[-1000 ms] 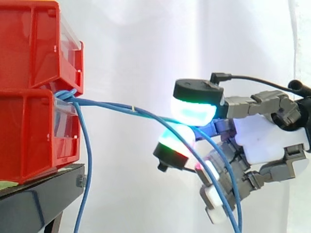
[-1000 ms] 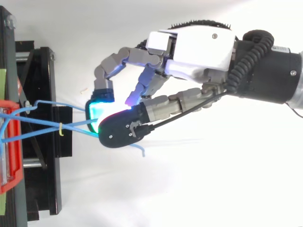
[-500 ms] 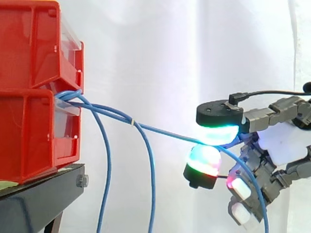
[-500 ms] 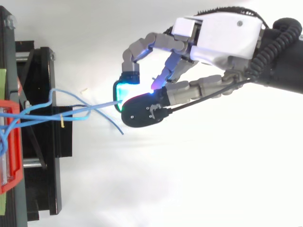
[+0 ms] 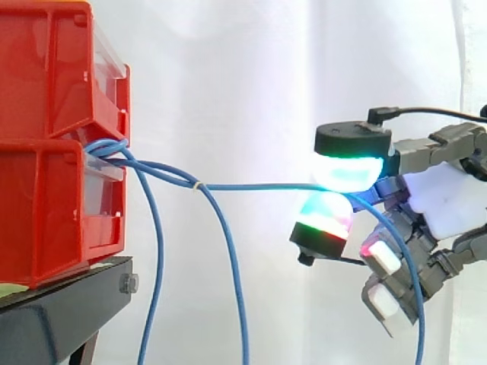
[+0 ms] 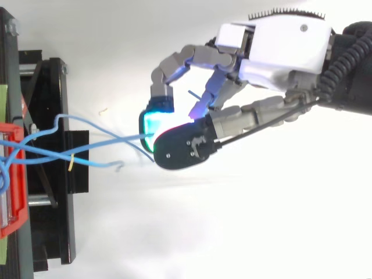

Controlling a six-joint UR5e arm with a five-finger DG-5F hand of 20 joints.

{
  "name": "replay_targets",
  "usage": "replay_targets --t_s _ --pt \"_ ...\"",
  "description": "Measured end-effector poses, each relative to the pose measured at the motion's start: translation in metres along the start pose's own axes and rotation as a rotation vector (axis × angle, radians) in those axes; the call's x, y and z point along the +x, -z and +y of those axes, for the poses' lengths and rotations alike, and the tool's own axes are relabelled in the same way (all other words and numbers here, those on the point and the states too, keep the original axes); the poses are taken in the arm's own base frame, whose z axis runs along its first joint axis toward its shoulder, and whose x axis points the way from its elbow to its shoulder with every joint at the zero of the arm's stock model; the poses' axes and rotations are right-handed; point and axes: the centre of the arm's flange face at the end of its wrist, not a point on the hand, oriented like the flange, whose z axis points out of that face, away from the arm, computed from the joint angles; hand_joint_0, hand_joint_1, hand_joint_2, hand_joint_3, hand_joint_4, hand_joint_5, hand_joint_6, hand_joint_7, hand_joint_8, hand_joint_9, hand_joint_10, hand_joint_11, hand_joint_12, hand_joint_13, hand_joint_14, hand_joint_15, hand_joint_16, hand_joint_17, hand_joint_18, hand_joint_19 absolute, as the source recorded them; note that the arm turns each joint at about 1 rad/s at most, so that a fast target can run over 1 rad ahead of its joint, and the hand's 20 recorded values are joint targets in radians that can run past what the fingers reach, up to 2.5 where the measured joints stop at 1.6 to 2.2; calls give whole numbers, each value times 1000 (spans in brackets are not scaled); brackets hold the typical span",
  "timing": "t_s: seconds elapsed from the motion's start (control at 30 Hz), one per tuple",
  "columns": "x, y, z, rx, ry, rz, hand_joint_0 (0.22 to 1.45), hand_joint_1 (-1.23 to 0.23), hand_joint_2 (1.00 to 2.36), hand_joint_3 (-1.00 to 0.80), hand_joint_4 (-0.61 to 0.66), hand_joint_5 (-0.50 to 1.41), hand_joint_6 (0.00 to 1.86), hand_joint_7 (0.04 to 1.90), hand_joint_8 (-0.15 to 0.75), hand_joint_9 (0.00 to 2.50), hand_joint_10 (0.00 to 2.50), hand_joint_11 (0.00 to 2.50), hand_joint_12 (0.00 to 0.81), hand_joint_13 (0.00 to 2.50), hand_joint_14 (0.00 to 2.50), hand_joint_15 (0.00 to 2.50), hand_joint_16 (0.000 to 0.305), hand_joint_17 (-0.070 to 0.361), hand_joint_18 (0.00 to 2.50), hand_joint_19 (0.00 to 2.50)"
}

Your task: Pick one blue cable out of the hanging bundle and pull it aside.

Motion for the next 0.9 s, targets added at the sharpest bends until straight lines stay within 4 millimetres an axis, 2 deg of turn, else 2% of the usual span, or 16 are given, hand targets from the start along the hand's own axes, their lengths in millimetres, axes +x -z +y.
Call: replay_targets --t_s 0.27,0.9 --pt "4 5 3 17 -106 65 583 -791 1001 -2 -226 -27 879 1062 272 1162 15 438 355 884 18 454 61 138 755 318" --pt "5 10 -3 60 -94 56 584 -791 1000 3 -226 -25 875 1080 274 1163 15 438 356 888 17 447 62 139 759 313"
